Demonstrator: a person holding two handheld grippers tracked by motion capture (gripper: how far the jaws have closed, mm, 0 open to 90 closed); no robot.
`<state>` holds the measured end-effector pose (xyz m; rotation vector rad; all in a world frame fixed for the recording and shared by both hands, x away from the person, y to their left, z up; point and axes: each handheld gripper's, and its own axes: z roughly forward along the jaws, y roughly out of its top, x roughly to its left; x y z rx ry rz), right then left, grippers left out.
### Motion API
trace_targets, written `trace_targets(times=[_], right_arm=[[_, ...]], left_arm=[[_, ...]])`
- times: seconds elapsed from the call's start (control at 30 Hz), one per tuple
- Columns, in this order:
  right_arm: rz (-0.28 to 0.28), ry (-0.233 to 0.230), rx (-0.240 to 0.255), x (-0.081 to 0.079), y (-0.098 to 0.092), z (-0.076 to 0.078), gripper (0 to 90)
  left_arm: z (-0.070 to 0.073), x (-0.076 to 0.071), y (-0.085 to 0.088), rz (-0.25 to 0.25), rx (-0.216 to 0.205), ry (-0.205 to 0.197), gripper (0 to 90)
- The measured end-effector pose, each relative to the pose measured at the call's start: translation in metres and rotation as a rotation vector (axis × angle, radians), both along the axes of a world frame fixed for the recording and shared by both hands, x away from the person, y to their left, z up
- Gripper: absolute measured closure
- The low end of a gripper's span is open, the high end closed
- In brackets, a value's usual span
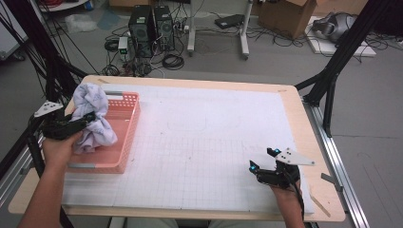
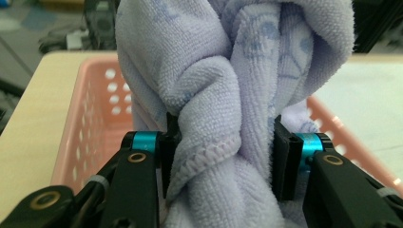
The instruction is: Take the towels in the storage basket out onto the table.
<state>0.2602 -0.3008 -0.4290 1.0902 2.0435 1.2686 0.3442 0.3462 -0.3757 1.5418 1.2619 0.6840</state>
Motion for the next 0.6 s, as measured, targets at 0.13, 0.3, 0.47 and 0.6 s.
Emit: trace_targets(times=[0.13,0.3,0.47,0.6], right_arm=[[0.003,-0.003,-0.002,0.001,0.001,0.0,16.1],[-0.001,0.001,0.0,0.0,0.001,0.0,16.1],[0.004,-0.005,-0.004,0.001,0.001,0.0,16.1],[0.005,-0.002,0.0,0.001,0.001,0.0,16.1]], left_arm=[[0.002,-0.006,-0.001,-0.027,-0.033,-0.075,57.1],[0.005,-0.012,-0.005,-0.08,-0.037,-0.173,57.0],[0.012,-0.017,-0.008,-0.118,-0.057,-0.257,57.0],[0.019,-0.021,-0.01,-0.156,-0.075,-0.306,57.1]])
